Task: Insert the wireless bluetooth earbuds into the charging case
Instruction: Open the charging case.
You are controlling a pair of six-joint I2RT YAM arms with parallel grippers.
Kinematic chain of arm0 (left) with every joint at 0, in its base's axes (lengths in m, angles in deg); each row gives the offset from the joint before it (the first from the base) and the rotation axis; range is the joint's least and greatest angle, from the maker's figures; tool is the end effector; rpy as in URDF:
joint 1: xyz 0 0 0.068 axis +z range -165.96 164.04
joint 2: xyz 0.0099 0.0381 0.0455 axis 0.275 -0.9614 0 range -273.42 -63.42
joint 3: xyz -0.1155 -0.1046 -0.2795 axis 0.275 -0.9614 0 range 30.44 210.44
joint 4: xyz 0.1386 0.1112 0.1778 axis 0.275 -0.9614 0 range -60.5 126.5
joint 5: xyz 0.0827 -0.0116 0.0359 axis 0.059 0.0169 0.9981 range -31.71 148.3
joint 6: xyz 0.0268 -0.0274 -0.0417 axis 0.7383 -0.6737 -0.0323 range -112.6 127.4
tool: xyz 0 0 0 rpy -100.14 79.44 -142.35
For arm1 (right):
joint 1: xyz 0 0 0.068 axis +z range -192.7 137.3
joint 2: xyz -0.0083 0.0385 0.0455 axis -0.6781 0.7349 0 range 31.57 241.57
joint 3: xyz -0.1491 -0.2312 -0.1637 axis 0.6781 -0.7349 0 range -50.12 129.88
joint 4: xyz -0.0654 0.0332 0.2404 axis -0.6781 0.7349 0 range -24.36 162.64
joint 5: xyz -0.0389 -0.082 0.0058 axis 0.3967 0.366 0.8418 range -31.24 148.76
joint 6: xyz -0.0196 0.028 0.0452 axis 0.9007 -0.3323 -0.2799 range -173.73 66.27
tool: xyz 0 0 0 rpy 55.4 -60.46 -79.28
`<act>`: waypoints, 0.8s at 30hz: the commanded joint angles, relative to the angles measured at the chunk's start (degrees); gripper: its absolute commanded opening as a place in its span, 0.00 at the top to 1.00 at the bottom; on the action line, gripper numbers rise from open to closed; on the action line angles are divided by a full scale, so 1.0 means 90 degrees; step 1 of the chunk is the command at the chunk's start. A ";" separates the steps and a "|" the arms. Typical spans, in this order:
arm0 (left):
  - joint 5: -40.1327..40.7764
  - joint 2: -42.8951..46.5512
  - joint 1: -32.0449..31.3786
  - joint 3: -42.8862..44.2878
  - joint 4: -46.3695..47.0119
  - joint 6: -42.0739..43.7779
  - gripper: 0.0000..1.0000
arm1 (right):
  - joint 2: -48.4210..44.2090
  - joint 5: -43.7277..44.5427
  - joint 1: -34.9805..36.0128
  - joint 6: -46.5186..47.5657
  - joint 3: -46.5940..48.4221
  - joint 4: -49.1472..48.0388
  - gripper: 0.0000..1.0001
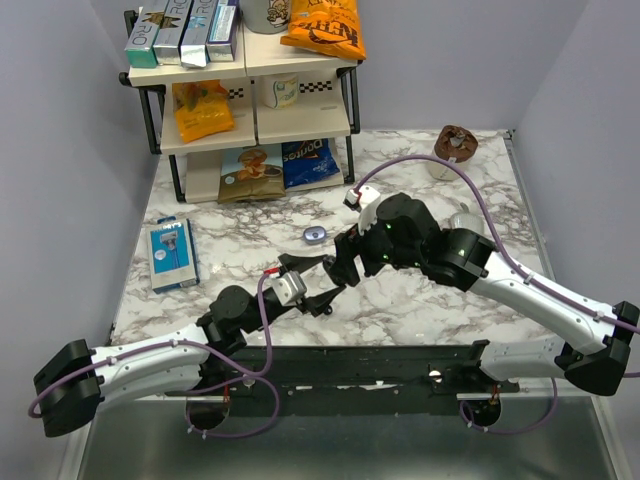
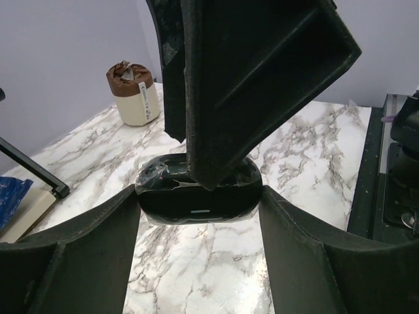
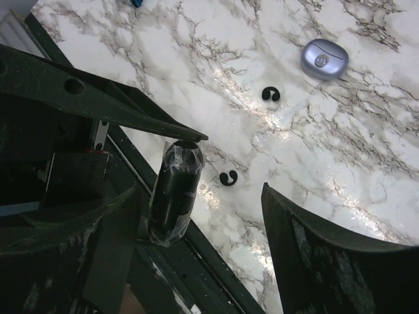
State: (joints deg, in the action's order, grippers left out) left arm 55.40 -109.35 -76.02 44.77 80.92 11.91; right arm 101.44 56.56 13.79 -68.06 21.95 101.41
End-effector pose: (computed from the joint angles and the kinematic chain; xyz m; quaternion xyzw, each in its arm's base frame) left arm 0.0702 -0.1260 0.2916 0.3497 0.5166 -0.3781 0.6840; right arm 0.1306 0.1999 0.4132 -0.3254 0.8188 0.2877 0.3755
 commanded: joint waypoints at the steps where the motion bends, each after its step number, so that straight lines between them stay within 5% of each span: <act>1: 0.0097 0.0142 -0.0095 0.0039 0.0142 0.0075 1.00 | 0.0098 0.0175 -0.0085 0.0078 0.0117 0.0176 0.19; 24: 0.0273 0.0260 -0.0173 -0.0010 0.0074 0.0163 1.00 | -0.0116 0.0527 -0.0163 0.0000 0.0039 0.0274 0.20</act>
State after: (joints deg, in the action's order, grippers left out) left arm 57.32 -108.30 -77.13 44.77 80.12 12.39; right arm 101.37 58.46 12.94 -68.30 21.95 101.71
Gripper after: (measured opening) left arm 0.747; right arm 0.809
